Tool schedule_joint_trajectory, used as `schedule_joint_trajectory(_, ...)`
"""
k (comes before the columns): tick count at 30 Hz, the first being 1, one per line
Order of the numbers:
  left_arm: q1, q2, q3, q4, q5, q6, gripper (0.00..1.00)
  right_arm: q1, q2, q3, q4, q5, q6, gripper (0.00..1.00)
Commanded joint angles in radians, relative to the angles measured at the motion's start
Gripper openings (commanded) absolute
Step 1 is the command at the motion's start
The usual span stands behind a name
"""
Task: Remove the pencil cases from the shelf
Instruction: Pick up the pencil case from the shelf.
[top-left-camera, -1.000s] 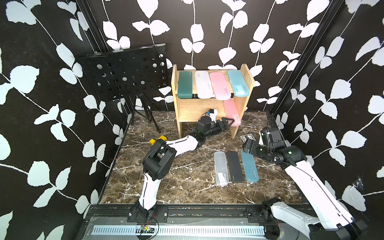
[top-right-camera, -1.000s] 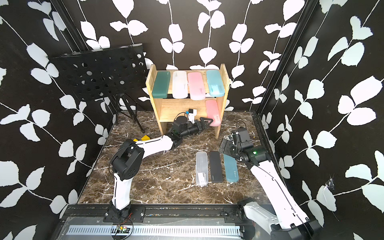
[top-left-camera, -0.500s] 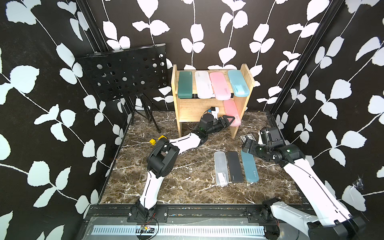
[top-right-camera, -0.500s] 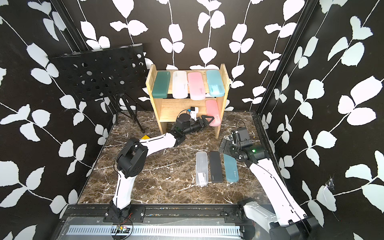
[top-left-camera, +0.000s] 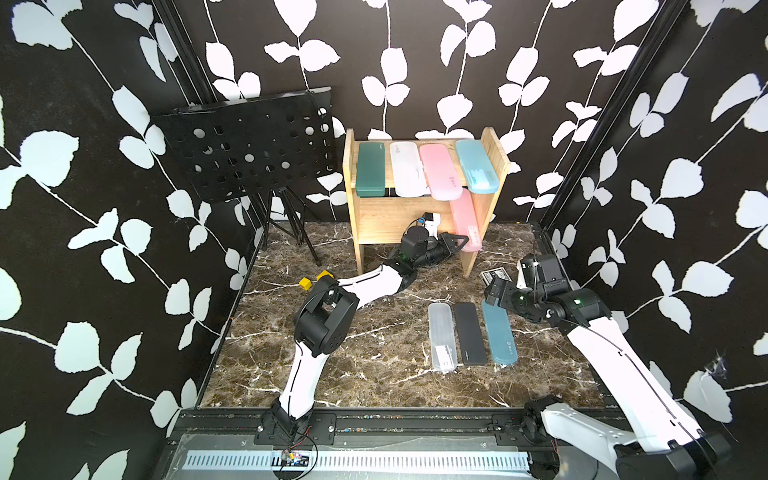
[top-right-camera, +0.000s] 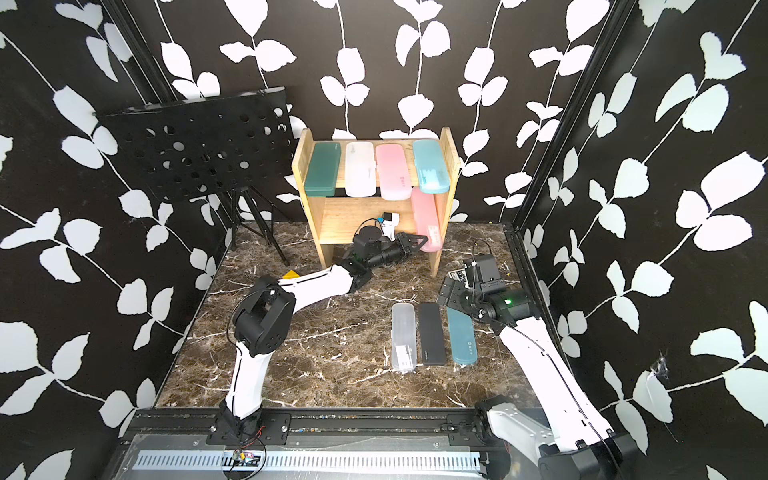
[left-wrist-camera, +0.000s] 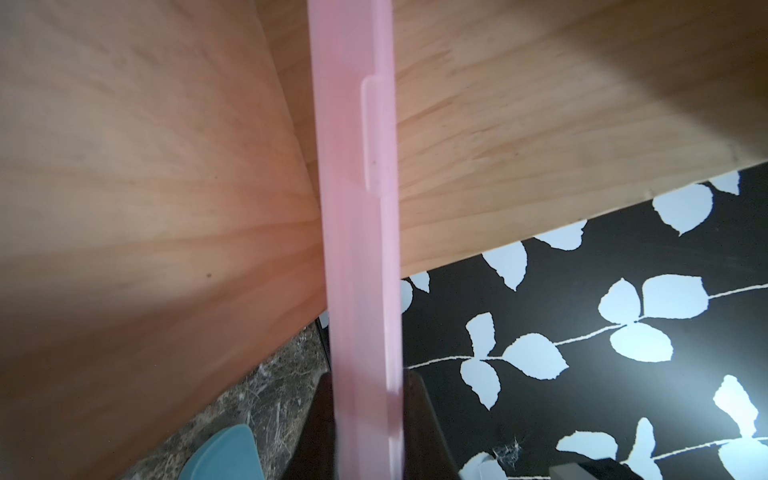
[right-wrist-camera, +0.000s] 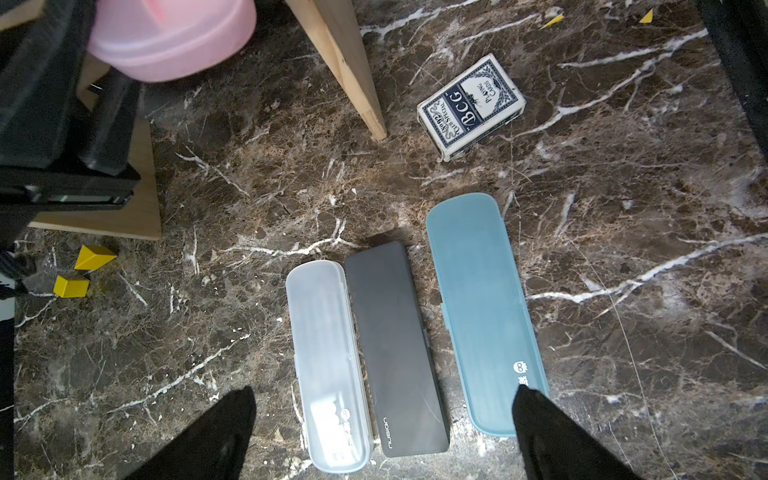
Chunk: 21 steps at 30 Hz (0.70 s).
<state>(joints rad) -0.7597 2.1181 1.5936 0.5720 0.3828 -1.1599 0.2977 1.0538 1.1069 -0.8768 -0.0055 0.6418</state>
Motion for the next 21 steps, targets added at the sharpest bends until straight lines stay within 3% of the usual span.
schedule_joint_trajectory(1,-0.006,-0.003,0.007,0.027,0.007,0.003,0.00,-0.008,-0.006,0.054,-0.015,0.000,-0.018,1.00)
schedule_joint_trajectory(5,-0.006,-0.039,-0.049,0.069,0.004,0.023,0.00,-0.006,-0.021,0.071,-0.016,-0.018,-0.035,1.00)
schedule_joint_trajectory(11,-0.006,-0.247,-0.271,0.065,-0.007,0.232,0.00,0.029,-0.099,0.062,0.071,-0.089,-0.024,0.99)
schedule_joint_trajectory(15,-0.007,-0.460,-0.517,0.091,0.008,0.342,0.00,0.164,-0.122,0.049,0.114,-0.011,0.000,0.99)
schedule_joint_trajectory(21,-0.009,-0.805,-0.799,-0.042,-0.034,0.477,0.00,0.369,-0.097,0.001,0.345,0.027,0.051,1.00)
